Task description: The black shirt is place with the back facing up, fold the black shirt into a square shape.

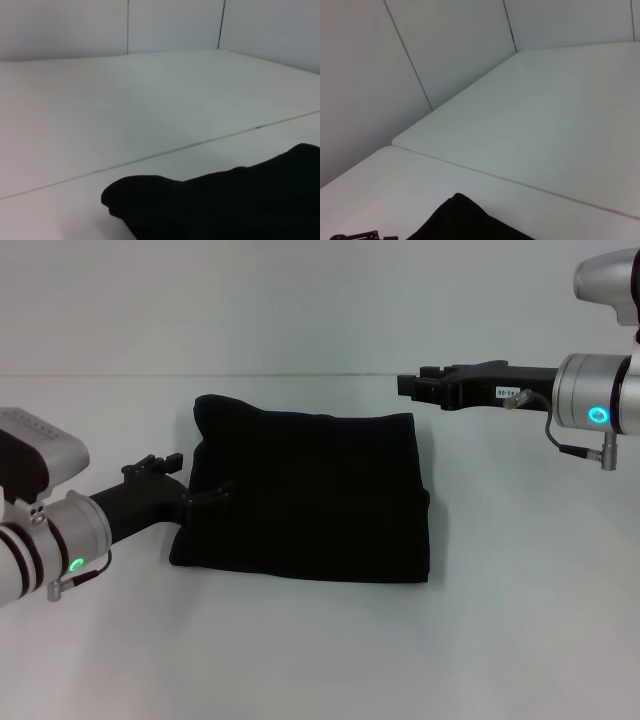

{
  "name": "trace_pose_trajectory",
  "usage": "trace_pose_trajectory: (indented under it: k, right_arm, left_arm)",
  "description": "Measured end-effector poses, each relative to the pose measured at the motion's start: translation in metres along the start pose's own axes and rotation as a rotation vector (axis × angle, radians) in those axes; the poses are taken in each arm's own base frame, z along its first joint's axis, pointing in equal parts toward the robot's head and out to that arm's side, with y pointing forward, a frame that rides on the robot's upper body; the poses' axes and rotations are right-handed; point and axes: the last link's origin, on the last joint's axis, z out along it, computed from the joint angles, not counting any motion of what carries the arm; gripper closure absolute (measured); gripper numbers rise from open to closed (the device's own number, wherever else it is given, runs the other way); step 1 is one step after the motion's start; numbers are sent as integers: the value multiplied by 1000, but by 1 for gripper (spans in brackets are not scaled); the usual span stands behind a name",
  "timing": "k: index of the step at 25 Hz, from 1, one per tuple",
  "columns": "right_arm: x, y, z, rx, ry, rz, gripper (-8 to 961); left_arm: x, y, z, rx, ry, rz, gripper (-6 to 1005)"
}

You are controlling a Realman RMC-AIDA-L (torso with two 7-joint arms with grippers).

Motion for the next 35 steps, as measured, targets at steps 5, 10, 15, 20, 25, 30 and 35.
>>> trace_pose_trajectory:
  k: [5,10,15,20,25,30,35]
  right_arm:
    - [0,0,0,0,-1,-1,524]
    - [-1,0,0,1,-2,-2,523]
    - [-1,-1,-1,2,-3,-1,523]
    - [-1,-3,-2,7,-4,0,523]
    - [-2,-4,-5,2,-3,-3,524]
    - [-5,0,-9,-48,4,-24,484]
    - [-11,12,-15,-131,-4,-86,384]
  left_arm:
    - [-3,-2,-4,6,-4,3,77]
    - [-3,-4,-9,0,8,6,77]
    - [3,-3,-17,-39,48,2,76]
    - [12,-5,-31,-83,92,-29,76]
    - [31,0,-45,-191,172,-75,75]
    - [58,8,-47,-334,221,-83,75]
    - [75,5,-40,-372,164,-37,74]
